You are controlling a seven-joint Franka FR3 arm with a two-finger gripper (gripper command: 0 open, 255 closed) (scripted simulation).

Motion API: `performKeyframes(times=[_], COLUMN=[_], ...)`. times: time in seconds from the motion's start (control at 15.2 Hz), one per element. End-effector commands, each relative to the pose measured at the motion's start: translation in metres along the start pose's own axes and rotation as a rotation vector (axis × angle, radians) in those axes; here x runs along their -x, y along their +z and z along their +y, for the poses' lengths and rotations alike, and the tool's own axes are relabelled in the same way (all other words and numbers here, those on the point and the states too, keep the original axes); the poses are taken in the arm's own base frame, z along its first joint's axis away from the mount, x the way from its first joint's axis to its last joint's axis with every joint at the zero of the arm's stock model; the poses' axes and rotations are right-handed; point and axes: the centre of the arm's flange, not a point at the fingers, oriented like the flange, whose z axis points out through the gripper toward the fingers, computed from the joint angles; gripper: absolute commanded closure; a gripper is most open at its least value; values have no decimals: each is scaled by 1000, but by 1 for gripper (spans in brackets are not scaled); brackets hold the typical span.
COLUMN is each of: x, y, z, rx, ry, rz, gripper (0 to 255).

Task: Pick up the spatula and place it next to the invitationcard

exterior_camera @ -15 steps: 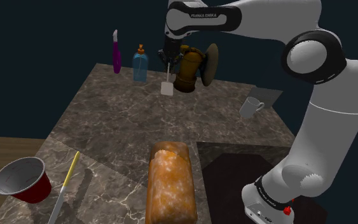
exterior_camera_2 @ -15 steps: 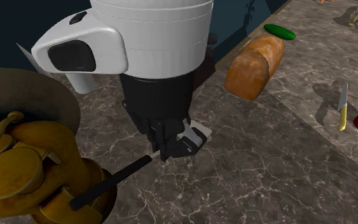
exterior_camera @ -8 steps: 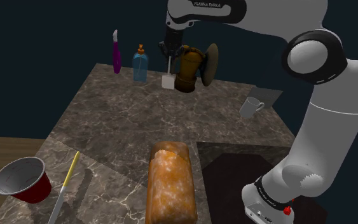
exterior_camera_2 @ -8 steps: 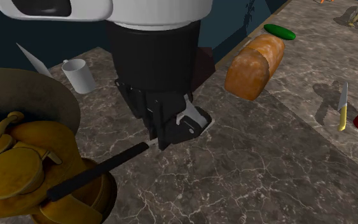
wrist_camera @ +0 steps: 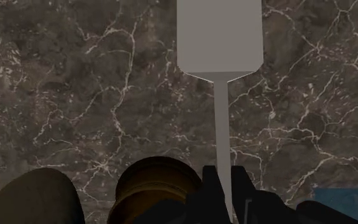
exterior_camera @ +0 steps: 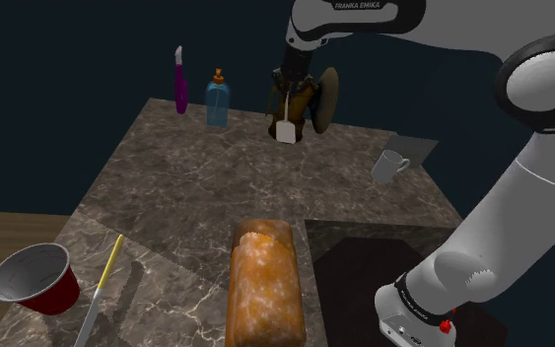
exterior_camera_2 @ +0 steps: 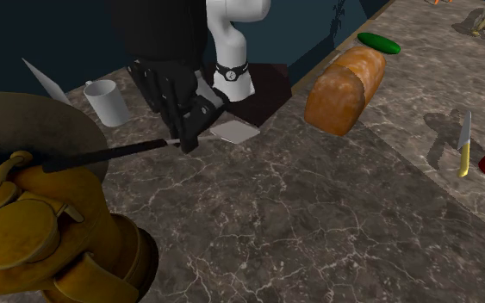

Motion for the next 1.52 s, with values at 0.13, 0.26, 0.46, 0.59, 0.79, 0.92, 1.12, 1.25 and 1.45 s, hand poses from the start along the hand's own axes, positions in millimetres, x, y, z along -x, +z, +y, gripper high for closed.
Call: performKeyframes(times=[0.13,0.26,0.46,0.59,0.79,0.92,1.12,1.25,1.45], x=[19,27,40,48,61,69,82,90,103], y=[-2,-2,-3,-4,-5,-5,-6,-7,-8], z=[49,74,112,137,174,199,237,262,299], rx=[0,0,0,0,0,0,0,0,0], ry=[0,0,0,0,0,0,0,0,0], rz=[0,0,0,0,0,0,0,0,0], gripper=[255,255,255,255,255,255,255,255,255])
